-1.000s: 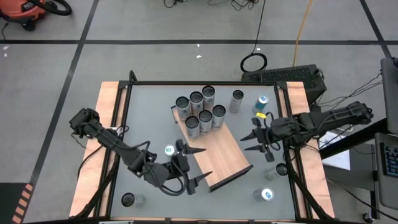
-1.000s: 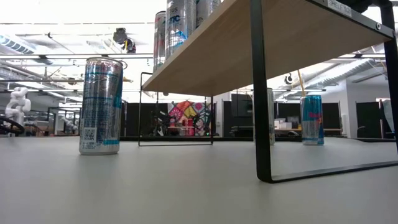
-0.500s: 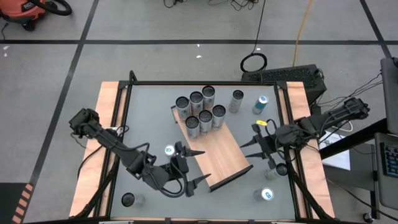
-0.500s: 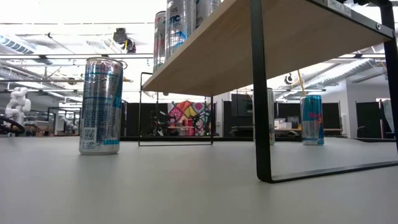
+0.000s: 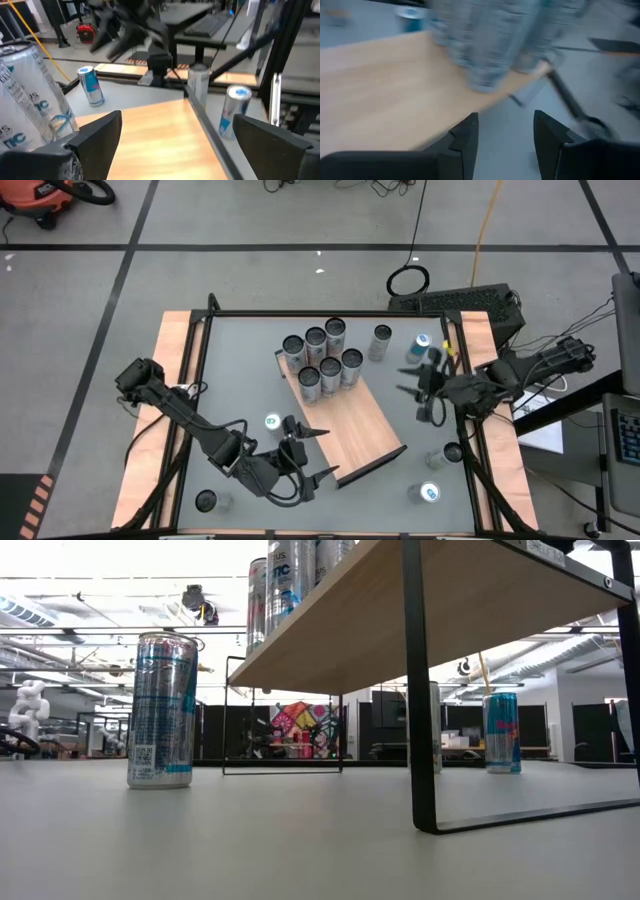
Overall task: Place canned beverage on shelf
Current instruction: Put the top right blue soda can on the shelf
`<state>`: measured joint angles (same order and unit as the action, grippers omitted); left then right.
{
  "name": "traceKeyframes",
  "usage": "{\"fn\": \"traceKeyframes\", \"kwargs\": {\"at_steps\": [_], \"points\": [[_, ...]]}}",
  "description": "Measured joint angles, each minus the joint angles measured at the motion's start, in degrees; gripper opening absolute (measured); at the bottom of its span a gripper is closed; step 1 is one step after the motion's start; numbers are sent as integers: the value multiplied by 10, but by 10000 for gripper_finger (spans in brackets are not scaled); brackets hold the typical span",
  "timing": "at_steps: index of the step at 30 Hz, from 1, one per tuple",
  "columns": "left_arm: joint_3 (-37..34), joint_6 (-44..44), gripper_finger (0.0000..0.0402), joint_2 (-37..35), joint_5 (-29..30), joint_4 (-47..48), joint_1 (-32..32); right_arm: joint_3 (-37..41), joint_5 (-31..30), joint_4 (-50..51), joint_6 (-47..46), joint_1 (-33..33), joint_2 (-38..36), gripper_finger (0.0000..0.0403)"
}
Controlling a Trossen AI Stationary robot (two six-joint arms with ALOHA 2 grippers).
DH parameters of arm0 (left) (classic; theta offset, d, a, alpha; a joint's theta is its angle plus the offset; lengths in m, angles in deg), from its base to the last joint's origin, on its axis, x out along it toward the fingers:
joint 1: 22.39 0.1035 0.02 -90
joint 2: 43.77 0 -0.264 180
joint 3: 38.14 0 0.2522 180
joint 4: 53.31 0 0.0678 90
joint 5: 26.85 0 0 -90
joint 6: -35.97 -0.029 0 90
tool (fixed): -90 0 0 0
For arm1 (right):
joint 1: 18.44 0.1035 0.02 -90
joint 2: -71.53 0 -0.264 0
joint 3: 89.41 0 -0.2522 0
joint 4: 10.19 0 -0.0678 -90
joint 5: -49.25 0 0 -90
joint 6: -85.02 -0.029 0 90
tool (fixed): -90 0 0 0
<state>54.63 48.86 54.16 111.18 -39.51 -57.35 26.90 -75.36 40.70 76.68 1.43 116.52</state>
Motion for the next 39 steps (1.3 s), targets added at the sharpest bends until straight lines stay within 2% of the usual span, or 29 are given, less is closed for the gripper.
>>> {"fn": "traceKeyframes", "kwargs": {"at_steps": [4,9,12,16,23,29,33,39], "points": [[0,4,381,0,1,24,0,-34,1,74,6,-43,1,142],[0,13,381,0,1,50,0,-60,1,156,30,-128,0,197],[0,1,381,0,2,57,0,-62,6,171,62,-179,0,227],[0,2,381,0,2,56,-1,-62,75,175,119,-248,1,252],[0,8,381,0,2,48,-1,-62,174,176,183,-377,24,258],[0,8,381,0,2,50,-1,-62,244,188,208,-482,83,258],[0,3,381,0,2,50,1,-62,274,192,232,-537,131,258],[0,3,381,0,2,51,0,-62,274,186,276,-575,156,259]]}}
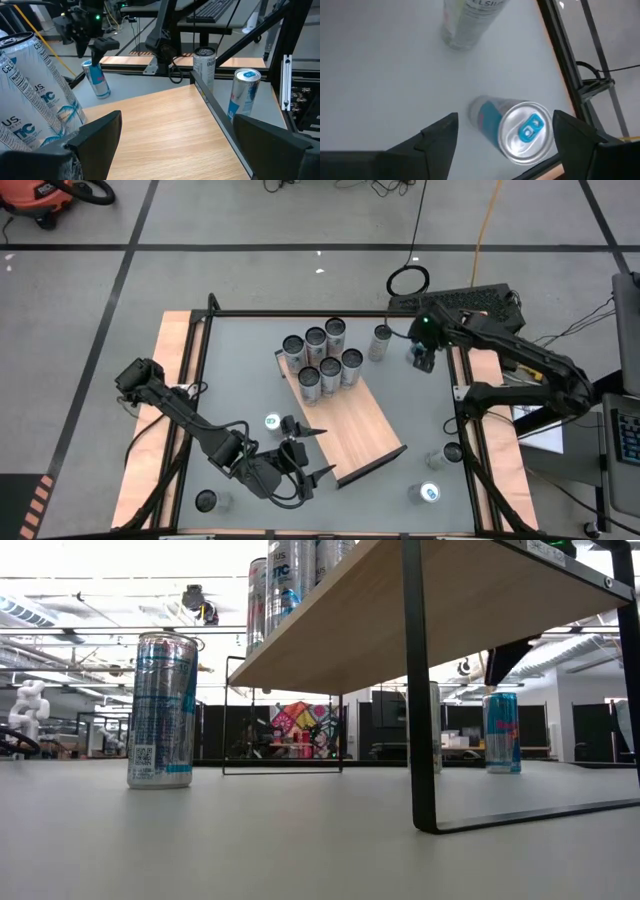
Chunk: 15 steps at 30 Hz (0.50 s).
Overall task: Place canned beverage on shelf
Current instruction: Put the top right blue soda can on the shelf
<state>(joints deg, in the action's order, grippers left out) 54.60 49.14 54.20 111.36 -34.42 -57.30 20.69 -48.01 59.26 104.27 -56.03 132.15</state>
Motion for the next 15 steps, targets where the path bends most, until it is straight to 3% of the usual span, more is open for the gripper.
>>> {"fn": "traceKeyframes", "kwargs": {"at_steps": [7,15], "points": [[0,0,381,0,-6,2,0,0,1,3,37,-38,2,259],[0,0,381,0,-14,2,0,0,44,-7,51,-80,42,259]]}}
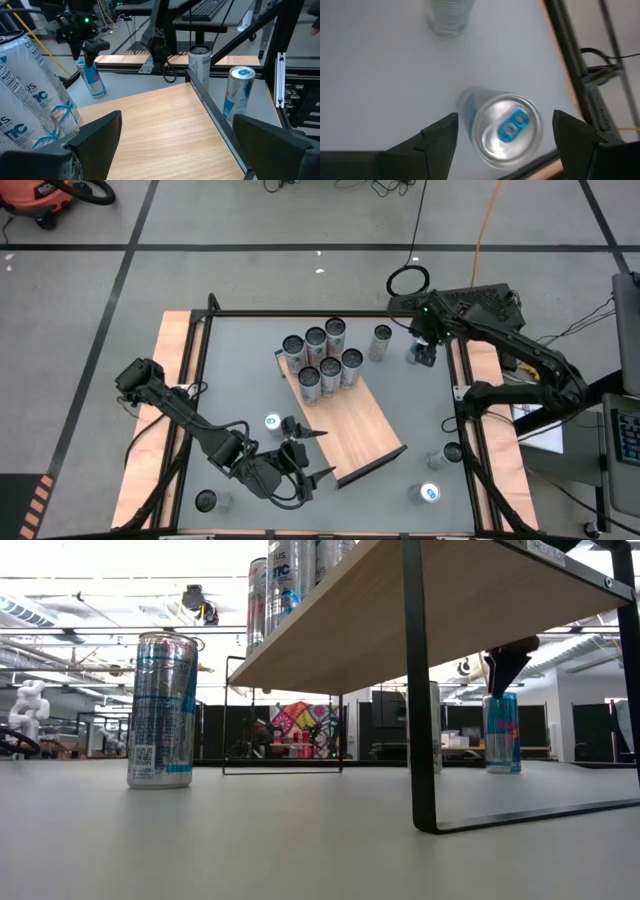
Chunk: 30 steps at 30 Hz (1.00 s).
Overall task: Place canned beverage on shelf
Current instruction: Put the top right blue soda can on the shelf
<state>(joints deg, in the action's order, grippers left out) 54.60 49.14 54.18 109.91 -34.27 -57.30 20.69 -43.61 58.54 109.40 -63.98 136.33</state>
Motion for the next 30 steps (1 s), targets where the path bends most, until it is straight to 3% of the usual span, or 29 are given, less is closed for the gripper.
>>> {"fn": "traceKeyframes", "kwargs": {"at_steps": [10,22,30], "points": [[0,0,381,0,0,2,0,0,0,5,-1,-3,52,254],[0,0,381,0,0,2,0,-1,0,8,-3,-3,68,174],[0,1,381,3,0,-4,3,-59,1,83,-67,8,68,173]]}}
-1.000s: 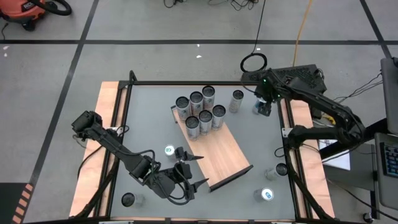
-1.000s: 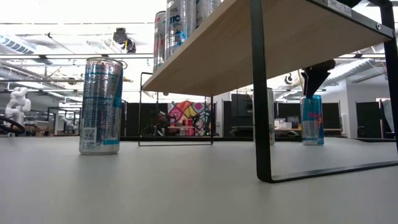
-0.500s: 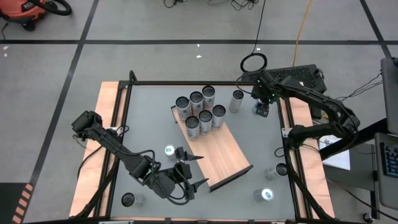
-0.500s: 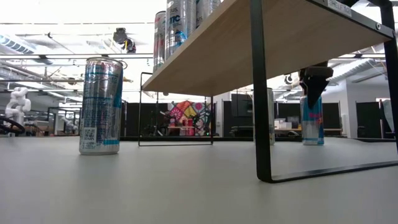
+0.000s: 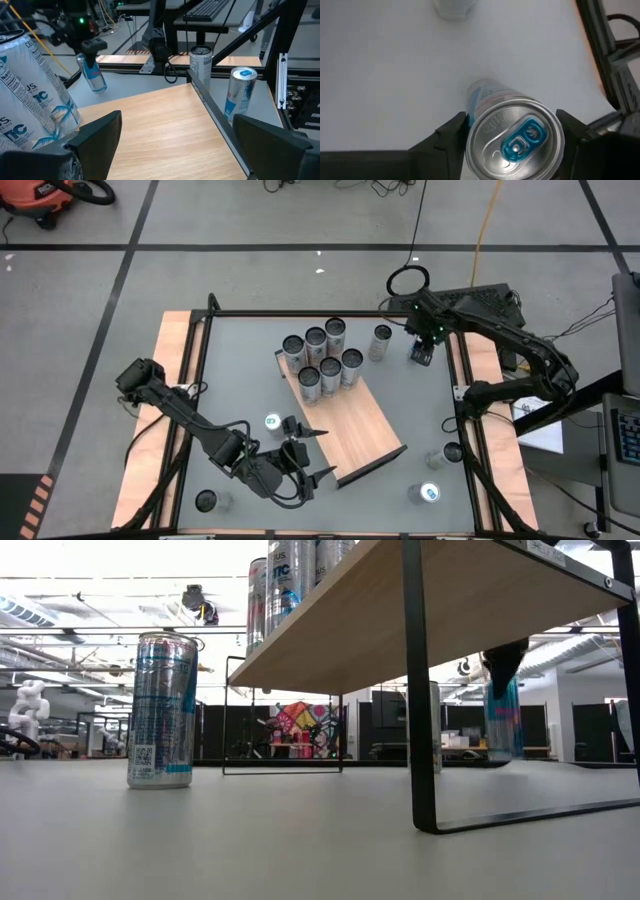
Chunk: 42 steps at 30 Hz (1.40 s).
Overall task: Place canned beverage on shelf
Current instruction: Put the top right blue soda can on the shelf
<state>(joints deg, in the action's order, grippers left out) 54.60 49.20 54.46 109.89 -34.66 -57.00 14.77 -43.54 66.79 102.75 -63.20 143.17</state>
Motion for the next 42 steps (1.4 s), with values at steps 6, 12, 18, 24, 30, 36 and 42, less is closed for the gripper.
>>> {"fn": "traceKeyframes", "kwargs": {"at_steps": [6,12,18,24,30,36,42], "points": [[0,15,381,0,0,-1,6,-70,0,72,-63,42,-15,170],[0,24,381,0,3,-1,12,-120,1,109,-137,124,-59,170],[0,26,381,0,13,-1,13,-156,1,142,-232,232,-111,169],[0,11,381,1,31,-37,13,-173,37,125,-365,325,-160,169],[1,-70,381,32,28,-156,12,-174,44,99,-439,400,-194,169],[1,-154,381,82,25,-271,16,-174,38,35,-481,474,-192,169],[7,-213,381,107,48,-316,20,-174,-10,-29,-488,553,-155,169]]}}
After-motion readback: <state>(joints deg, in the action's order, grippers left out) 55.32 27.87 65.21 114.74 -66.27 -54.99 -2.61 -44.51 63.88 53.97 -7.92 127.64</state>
